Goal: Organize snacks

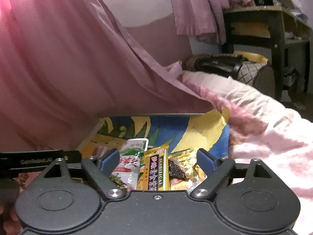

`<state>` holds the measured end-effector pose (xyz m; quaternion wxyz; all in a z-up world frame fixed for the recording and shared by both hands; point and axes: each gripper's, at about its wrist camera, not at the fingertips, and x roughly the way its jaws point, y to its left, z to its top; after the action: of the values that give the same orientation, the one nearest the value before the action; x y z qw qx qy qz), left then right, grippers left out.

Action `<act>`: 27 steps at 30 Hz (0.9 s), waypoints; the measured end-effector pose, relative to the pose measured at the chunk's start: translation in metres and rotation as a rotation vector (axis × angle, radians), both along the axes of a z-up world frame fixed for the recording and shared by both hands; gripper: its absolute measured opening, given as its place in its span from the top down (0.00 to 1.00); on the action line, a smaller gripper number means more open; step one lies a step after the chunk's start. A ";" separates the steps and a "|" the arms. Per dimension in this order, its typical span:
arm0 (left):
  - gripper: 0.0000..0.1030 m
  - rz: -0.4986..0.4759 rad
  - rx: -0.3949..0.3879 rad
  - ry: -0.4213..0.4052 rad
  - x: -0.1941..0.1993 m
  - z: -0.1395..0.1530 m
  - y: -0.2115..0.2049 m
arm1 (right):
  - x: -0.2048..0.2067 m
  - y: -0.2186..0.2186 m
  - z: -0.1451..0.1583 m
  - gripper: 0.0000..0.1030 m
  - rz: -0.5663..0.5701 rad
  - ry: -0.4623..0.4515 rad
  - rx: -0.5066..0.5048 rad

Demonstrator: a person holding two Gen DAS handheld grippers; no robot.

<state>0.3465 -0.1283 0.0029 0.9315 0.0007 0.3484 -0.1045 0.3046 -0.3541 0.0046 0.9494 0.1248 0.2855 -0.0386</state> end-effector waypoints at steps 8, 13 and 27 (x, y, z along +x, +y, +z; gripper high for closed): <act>0.00 0.032 -0.033 -0.094 -0.059 0.019 0.041 | -0.059 0.021 0.028 0.01 -0.002 -0.087 -0.026; 0.00 0.041 -0.043 -0.141 -0.099 0.025 0.066 | -0.094 0.038 0.034 0.01 -0.004 -0.101 -0.039; 0.00 0.049 -0.024 -0.156 -0.184 0.013 0.111 | -0.185 0.071 0.029 0.01 -0.036 -0.051 0.013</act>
<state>0.1628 -0.0177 0.0158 0.9580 -0.0108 0.2734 -0.0855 0.1194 -0.2830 0.0337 0.9548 0.1369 0.2592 -0.0505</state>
